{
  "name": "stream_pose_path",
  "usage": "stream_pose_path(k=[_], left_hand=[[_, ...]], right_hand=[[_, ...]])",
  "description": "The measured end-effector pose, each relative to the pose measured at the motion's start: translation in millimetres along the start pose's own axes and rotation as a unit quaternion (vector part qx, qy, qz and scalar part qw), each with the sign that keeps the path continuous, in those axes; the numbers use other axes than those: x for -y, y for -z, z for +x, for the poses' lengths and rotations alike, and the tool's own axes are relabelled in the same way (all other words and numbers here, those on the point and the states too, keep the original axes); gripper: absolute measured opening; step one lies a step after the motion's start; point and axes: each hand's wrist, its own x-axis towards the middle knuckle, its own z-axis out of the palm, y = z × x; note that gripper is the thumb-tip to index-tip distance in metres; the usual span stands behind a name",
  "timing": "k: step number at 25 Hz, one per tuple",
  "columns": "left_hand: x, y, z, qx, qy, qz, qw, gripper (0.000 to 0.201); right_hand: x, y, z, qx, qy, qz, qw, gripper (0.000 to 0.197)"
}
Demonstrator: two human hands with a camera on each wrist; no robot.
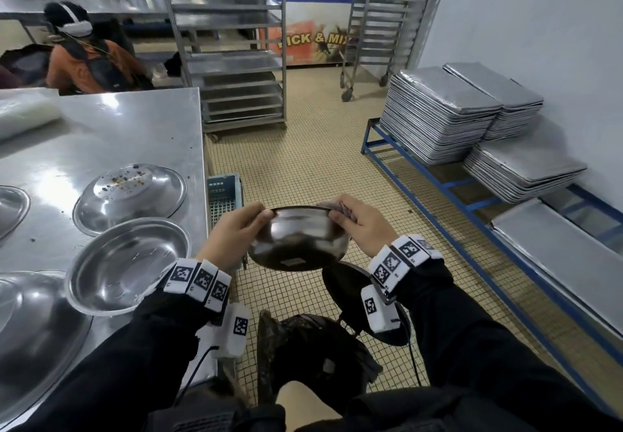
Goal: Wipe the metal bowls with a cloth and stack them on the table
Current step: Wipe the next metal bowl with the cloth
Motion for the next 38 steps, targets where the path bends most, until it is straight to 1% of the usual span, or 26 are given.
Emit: stream_pose_path(k=[2,4,5,6,7,9,11,12,13,14,15,16,18,19,20,21,22,24,26,28,30,32,34,36,38], left_hand=[[-4,-7,-1,-0.008,0.011,-0.011,1.0,0.022],[-2,-11,0,-0.018,0.03,-0.044,0.998,0.023],[-2,-13,2,-0.029,0.045,-0.073,0.996,0.025],[-4,-14,3,-0.043,0.056,-0.105,0.992,0.026],[-6,-15,4,-0.059,0.061,-0.134,0.987,0.027],[-11,-17,7,-0.093,0.077,-0.186,0.975,0.028],[-16,-15,12,-0.143,0.126,-0.263,0.946,0.029],[-19,-12,15,-0.161,0.149,-0.299,0.928,0.03],[-20,-10,17,-0.174,0.161,-0.327,0.915,0.031],[-23,-8,18,-0.182,0.161,-0.342,0.908,0.031],[-26,-7,18,-0.189,0.154,-0.348,0.905,0.03],[-30,-6,17,-0.195,0.143,-0.348,0.906,0.03],[-35,-4,18,-0.206,0.134,-0.35,0.904,0.029],[-36,-3,19,-0.211,0.137,-0.353,0.901,0.028],[-36,-2,20,-0.216,0.142,-0.358,0.897,0.027],[-37,0,20,-0.221,0.149,-0.363,0.893,0.027],[-36,3,21,-0.224,0.156,-0.367,0.889,0.027],[-34,6,24,-0.234,0.166,-0.367,0.885,0.027],[-34,7,24,-0.24,0.174,-0.361,0.884,0.027],[-35,3,25,-0.239,0.173,-0.358,0.886,0.026],[-39,-1,24,-0.237,0.159,-0.356,0.89,0.027],[-42,-4,23,-0.234,0.143,-0.362,0.891,0.029],[-41,-1,23,-0.232,0.137,-0.367,0.89,0.029],[-38,3,23,-0.23,0.139,-0.374,0.888,0.029],[-37,7,22,-0.229,0.147,-0.391,0.879,0.028]], right_hand=[[-4,-4,1,-0.079,-0.003,-0.04,0.996,0.021],[-6,-8,1,-0.161,-0.016,-0.017,0.987,0.027],[-7,-11,0,-0.183,-0.029,-0.005,0.983,0.031],[-9,-15,-2,-0.185,-0.042,0.003,0.982,0.035],[-10,-22,-5,-0.171,-0.049,0.007,0.984,0.038],[-11,-40,-11,-0.121,-0.037,0.007,0.992,0.045],[-3,-66,-17,-0.058,0.008,-0.021,0.998,0.05],[4,-78,-18,-0.046,0.044,-0.044,0.997,0.051],[13,-86,-15,-0.052,0.079,-0.062,0.994,0.052],[22,-89,-8,-0.067,0.101,-0.072,0.99,0.053],[31,-88,3,-0.086,0.104,-0.076,0.988,0.053],[36,-84,16,-0.105,0.091,-0.078,0.987,0.053],[35,-66,41,-0.126,0.032,-0.079,0.988,0.053],[30,-56,47,-0.124,0.0,-0.08,0.989,0.052],[21,-49,48,-0.116,-0.017,-0.08,0.99,0.051],[11,-44,44,-0.105,-0.013,-0.084,0.991,0.051],[0,-41,35,-0.09,0.007,-0.093,0.992,0.051],[-18,-43,13,-0.059,0.069,-0.152,0.984,0.052],[-20,-55,-4,-0.052,0.129,-0.212,0.967,0.053],[-5,-71,-8,-0.064,0.16,-0.214,0.961,0.053],[18,-78,2,-0.085,0.153,-0.179,0.968,0.054],[29,-73,20,-0.123,0.113,-0.146,0.975,0.053],[28,-57,35,-0.164,0.068,-0.126,0.976,0.054],[17,-41,36,-0.18,0.037,-0.115,0.976,0.054],[4,-37,21,-0.19,0.044,-0.115,0.974,0.054]])
